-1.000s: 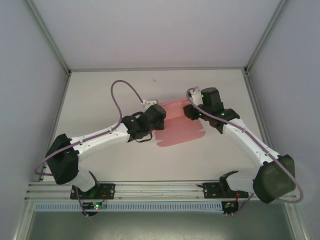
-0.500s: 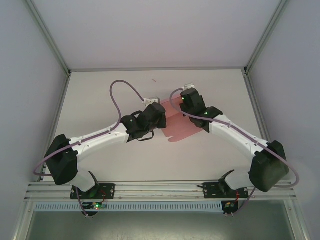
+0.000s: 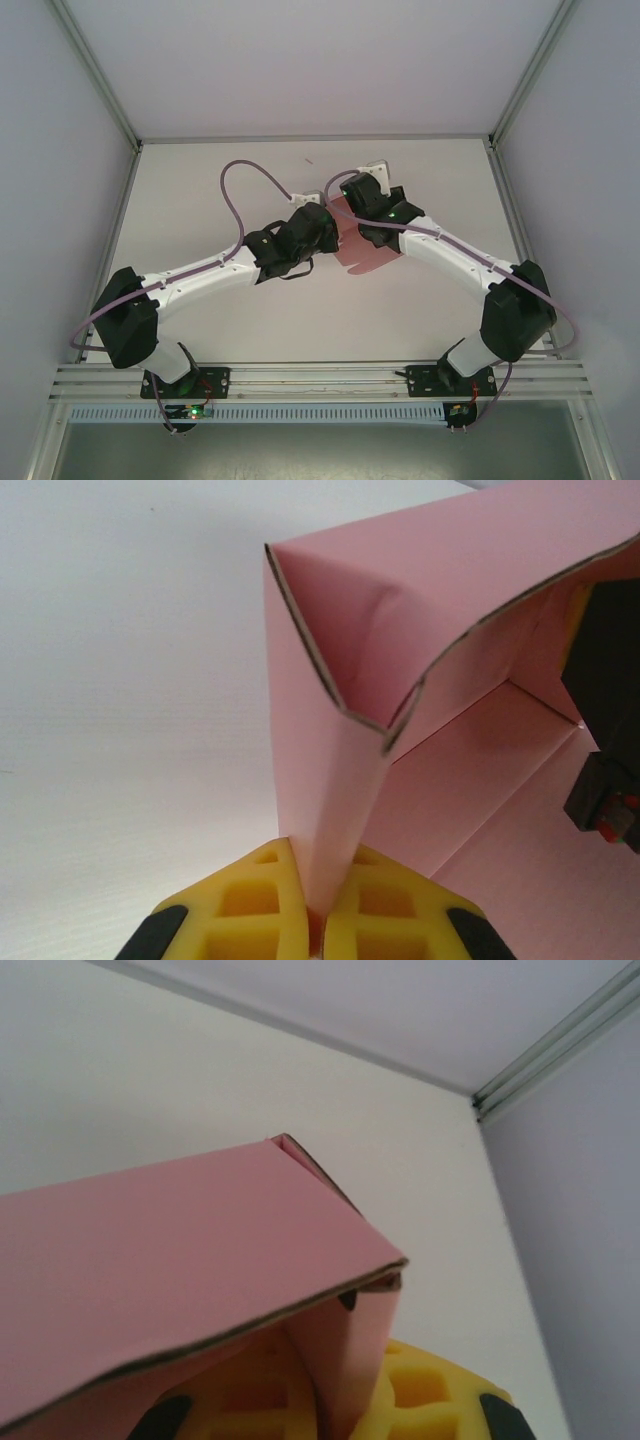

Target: Assemble paper box

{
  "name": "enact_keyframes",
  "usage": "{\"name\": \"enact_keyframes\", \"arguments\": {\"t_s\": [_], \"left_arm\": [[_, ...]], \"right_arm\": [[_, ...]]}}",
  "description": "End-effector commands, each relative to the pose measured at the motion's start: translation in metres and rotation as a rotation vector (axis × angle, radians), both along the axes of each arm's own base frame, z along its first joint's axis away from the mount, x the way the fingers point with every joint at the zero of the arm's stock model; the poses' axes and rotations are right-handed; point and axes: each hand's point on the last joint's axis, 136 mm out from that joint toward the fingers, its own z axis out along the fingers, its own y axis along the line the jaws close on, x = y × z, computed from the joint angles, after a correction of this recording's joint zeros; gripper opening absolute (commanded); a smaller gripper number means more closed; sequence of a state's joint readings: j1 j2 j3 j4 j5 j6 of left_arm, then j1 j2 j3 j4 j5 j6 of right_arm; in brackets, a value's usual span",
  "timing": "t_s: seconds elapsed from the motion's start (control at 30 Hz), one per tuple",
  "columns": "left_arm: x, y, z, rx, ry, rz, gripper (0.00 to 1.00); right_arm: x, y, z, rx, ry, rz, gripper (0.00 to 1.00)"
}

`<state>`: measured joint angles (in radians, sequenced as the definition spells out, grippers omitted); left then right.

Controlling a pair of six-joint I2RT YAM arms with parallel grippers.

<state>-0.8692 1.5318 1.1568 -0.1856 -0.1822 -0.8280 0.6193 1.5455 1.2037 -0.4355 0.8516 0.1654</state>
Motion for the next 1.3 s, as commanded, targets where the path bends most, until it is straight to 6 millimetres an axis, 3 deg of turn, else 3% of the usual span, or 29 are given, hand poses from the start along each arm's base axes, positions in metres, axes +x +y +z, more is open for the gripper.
{"name": "enact_keyframes", "arguments": {"t_s": [0.0,0.17,0.37,0.53,0.63,0.67,0.73,0.77,0.83,0.87,0.93,1.1,1.27], "left_arm": [[-0.015,0.021,0.021,0.037,-0.008,0.03,0.0],[-0.016,0.023,0.022,0.036,-0.005,0.038,0.0],[-0.014,0.02,0.02,0.05,-0.008,0.031,0.0],[-0.011,0.014,0.01,0.075,0.009,0.01,0.0],[-0.008,0.023,0.008,0.092,0.011,0.032,0.0],[-0.004,0.033,0.006,0.091,0.022,0.062,0.01],[0.0,0.047,0.001,0.067,0.037,0.092,0.04],[0.003,0.058,-0.002,0.058,0.041,0.121,0.11],[0.005,0.077,-0.006,0.054,0.047,0.162,0.21],[0.006,0.085,-0.009,0.056,0.051,0.181,0.27],[0.005,0.101,-0.013,0.053,0.062,0.204,0.4],[0.005,0.116,-0.017,-0.087,0.041,0.14,0.54],[0.003,0.127,-0.002,-0.204,-0.027,0.092,0.52]], "right_arm": [[-0.013,-0.117,0.036,-0.62,-0.053,-0.482,0.0],[-0.017,-0.127,0.035,-0.659,-0.038,-0.525,0.0],[-0.018,-0.111,0.046,-0.629,-0.097,-0.509,0.0],[-0.012,-0.099,0.033,-0.629,-0.033,-0.473,0.0],[-0.01,-0.1,0.024,-0.546,-0.002,-0.473,0.0],[-0.005,-0.097,0.012,-0.463,0.033,-0.436,0.0],[0.008,-0.074,-0.019,-0.167,0.071,-0.252,0.0],[0.012,-0.056,-0.029,0.055,0.06,-0.144,0.0],[0.016,-0.021,-0.03,0.376,0.046,0.04,0.0],[0.016,-0.01,-0.026,0.454,0.037,0.093,0.0],[0.014,0.009,-0.016,0.54,0.035,0.193,0.0],[0.002,0.041,0.0,0.664,0.04,0.371,0.0],[-0.015,0.057,0.012,0.672,-0.001,0.509,0.0]]}}
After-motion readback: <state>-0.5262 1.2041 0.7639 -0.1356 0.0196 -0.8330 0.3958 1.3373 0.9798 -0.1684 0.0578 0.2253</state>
